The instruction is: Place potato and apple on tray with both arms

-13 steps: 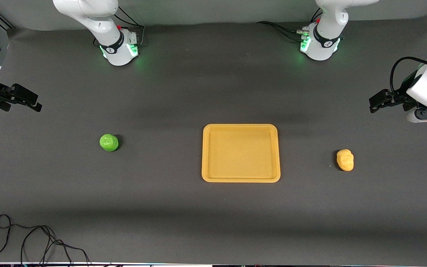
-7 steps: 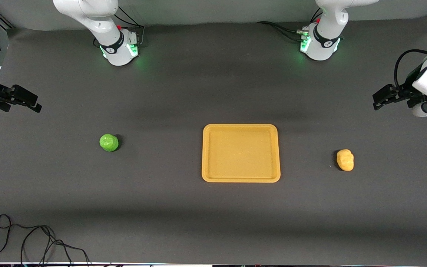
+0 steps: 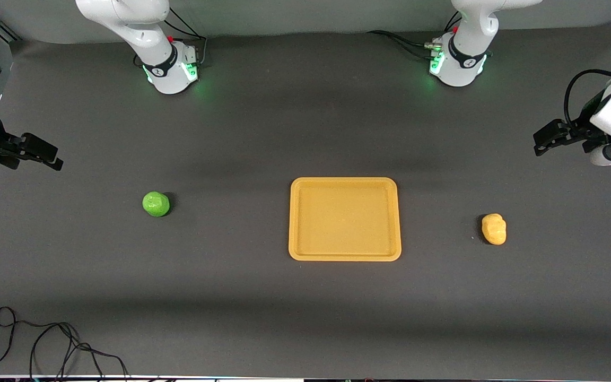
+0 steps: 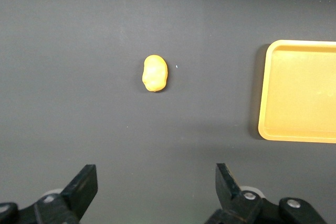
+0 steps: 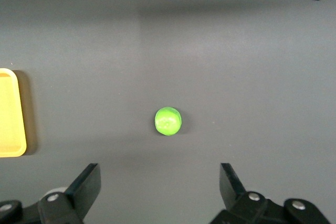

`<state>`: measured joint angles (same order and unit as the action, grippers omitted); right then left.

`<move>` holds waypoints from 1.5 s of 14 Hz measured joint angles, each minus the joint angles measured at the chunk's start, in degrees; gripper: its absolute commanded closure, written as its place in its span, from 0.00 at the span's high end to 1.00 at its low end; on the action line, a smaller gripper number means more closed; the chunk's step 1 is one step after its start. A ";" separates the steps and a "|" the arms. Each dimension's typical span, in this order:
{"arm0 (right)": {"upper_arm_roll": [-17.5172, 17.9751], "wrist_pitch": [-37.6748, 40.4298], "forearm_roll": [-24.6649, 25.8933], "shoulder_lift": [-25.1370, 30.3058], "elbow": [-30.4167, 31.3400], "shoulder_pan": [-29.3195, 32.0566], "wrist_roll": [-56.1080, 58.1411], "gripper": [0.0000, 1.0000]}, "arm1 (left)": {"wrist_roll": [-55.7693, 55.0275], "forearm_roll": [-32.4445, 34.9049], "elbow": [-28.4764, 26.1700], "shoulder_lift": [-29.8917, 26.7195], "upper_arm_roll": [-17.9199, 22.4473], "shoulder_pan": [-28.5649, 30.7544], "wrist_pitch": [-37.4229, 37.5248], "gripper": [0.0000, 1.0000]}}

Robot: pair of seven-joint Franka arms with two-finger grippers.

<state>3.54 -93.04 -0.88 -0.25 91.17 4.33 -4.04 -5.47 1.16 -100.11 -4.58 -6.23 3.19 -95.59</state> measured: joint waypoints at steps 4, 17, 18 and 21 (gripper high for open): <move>0.00 -0.02 0.00 -0.23 0.00 0.00 0.00 1.00 | 0.00 -0.01 -0.03 0.01 -0.04 -0.02 0.00 1.00; 0.64 -3.25 0.00 -4.82 4.31 -1.03 0.00 1.00 | 0.00 -0.03 -0.56 0.24 -0.06 -0.03 -0.58 1.00; 0.61 -5.84 0.00 -5.45 5.62 -0.92 0.00 1.00 | 0.00 -0.03 -0.59 0.26 -0.06 -0.03 -0.72 1.00; 0.45 -15.13 0.00 -6.57 12.45 -0.78 -0.51 1.00 | 0.00 -0.03 -0.65 0.29 -0.04 -0.02 -0.75 1.00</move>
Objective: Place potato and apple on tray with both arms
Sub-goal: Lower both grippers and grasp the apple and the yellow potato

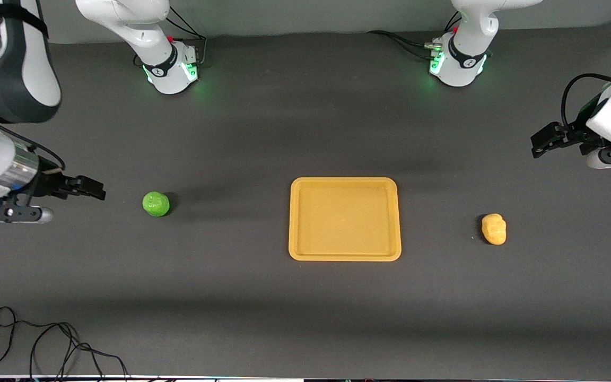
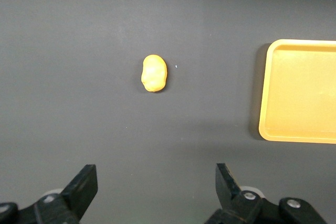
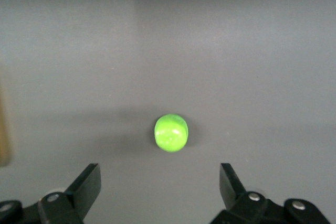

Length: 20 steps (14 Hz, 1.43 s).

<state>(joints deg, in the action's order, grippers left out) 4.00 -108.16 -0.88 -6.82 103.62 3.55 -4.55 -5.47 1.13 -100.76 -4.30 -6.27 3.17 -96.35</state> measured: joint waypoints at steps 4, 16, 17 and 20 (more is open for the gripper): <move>0.07 -11.54 0.00 -0.22 10.35 -0.39 -1.26 1.00 | 0.00 0.00 -0.05 0.02 0.10 0.06 0.00 1.00; 0.08 -30.11 0.10 -7.70 25.52 -2.72 -1.54 1.00 | 0.00 0.07 -0.30 0.17 0.03 0.03 -0.56 1.00; 0.08 -30.14 0.95 -8.05 25.50 -2.74 -1.54 1.00 | 0.00 0.12 -0.57 0.45 0.06 0.04 -1.42 1.00; 0.08 -30.16 5.81 -9.67 25.49 -2.99 -4.00 1.00 | 0.00 0.20 -1.36 3.63 0.39 0.29 -5.42 1.00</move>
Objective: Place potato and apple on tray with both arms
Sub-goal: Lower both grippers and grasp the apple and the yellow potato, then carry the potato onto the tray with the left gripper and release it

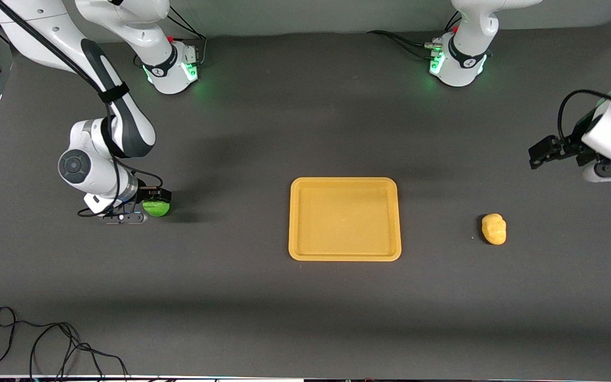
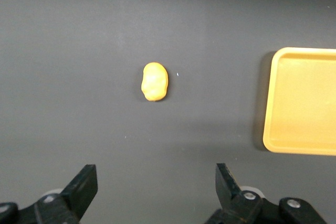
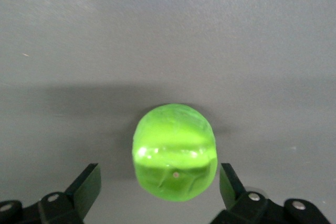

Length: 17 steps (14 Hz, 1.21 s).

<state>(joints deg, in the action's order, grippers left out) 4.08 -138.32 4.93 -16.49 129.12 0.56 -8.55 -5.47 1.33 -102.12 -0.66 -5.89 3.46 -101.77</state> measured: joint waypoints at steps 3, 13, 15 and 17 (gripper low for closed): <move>-0.05 -0.11 0.97 -1.24 -0.08 0.00 -0.46 0.97 | 0.05 0.46 -1.54 7.03 0.19 0.10 -6.97 1.00; 0.02 5.78 0.99 -1.95 -6.34 -0.20 -0.86 0.20 | 0.28 7.56 -5.57 34.02 0.59 2.34 -36.42 0.78; 0.47 10.34 0.94 -0.48 -9.89 -1.59 -0.91 0.20 | 0.30 7.60 -5.65 35.08 0.55 2.34 -36.89 0.26; 0.70 12.39 0.87 0.51 -12.86 -4.66 -1.66 0.20 | 0.28 7.61 -5.61 35.15 0.36 2.32 -36.73 0.16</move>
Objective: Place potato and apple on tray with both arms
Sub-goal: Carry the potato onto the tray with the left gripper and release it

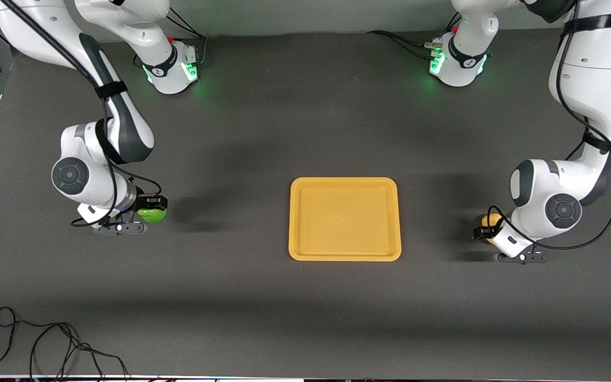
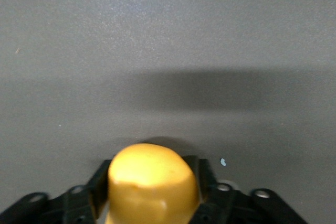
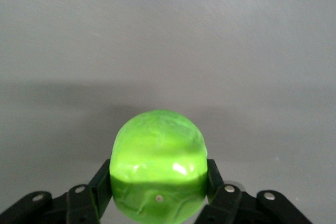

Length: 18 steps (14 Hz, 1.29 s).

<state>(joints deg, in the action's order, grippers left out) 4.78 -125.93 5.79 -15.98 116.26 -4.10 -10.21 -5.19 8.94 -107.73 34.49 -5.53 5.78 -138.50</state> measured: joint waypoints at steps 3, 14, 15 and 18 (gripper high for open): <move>0.39 2.86 -1.56 0.53 -3.28 -2.12 -0.72 0.20 | -3.10 -0.01 1.68 -0.99 -0.99 -2.35 4.89 0.16; 3.07 8.45 -6.25 0.04 -11.87 -2.50 0.87 0.20 | -35.10 -0.80 16.30 3.66 -1.80 -29.36 18.74 1.00; 3.10 8.60 -6.32 -0.24 -12.44 -3.22 0.87 0.20 | -35.16 -0.80 16.72 4.66 -1.72 -29.46 18.02 1.00; 3.12 9.13 -6.37 -0.89 -13.42 -4.64 0.84 0.20 | -35.60 -0.92 17.66 5.31 -1.24 -29.35 17.44 1.00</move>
<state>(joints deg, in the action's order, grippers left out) 7.90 -116.80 -0.58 -16.87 102.84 -8.74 -9.37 -40.79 8.02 -90.07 39.80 -6.77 -23.58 -121.06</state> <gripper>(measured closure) 0.273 0.013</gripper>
